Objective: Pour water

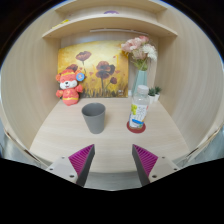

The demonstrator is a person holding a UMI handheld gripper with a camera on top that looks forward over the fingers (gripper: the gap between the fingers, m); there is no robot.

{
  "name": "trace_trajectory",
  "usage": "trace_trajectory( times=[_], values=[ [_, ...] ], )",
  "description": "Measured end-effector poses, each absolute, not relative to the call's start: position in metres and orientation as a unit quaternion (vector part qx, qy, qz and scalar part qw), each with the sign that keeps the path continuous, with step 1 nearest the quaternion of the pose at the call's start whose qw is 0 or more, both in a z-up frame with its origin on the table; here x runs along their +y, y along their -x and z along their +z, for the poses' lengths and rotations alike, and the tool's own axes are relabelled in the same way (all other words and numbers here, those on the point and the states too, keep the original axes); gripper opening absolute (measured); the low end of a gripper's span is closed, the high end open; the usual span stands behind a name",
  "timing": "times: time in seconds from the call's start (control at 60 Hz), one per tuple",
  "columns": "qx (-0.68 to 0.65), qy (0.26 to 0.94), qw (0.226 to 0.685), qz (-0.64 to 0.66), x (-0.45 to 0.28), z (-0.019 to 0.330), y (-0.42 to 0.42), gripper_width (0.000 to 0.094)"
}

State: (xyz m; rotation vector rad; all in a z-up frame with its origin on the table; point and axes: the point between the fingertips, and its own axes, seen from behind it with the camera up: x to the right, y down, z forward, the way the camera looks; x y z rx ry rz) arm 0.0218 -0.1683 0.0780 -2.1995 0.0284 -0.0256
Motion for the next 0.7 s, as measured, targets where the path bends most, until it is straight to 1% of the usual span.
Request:
trace_trajectory(
  times=[0.183,0.317,0.5,0.7],
  values=[
    [0.009,0.864,0.503,0.001,-0.181,0.159,0.02,0.0771],
    [0.007,0.851,0.525,0.005,-0.189,0.197,0.038,0.077],
    [-0.001,0.845,0.535,0.0,-0.203,0.223,0.052,0.0769],
    [0.004,0.846,0.532,-0.01,-0.217,0.231,0.051,0.0769]
  ],
)
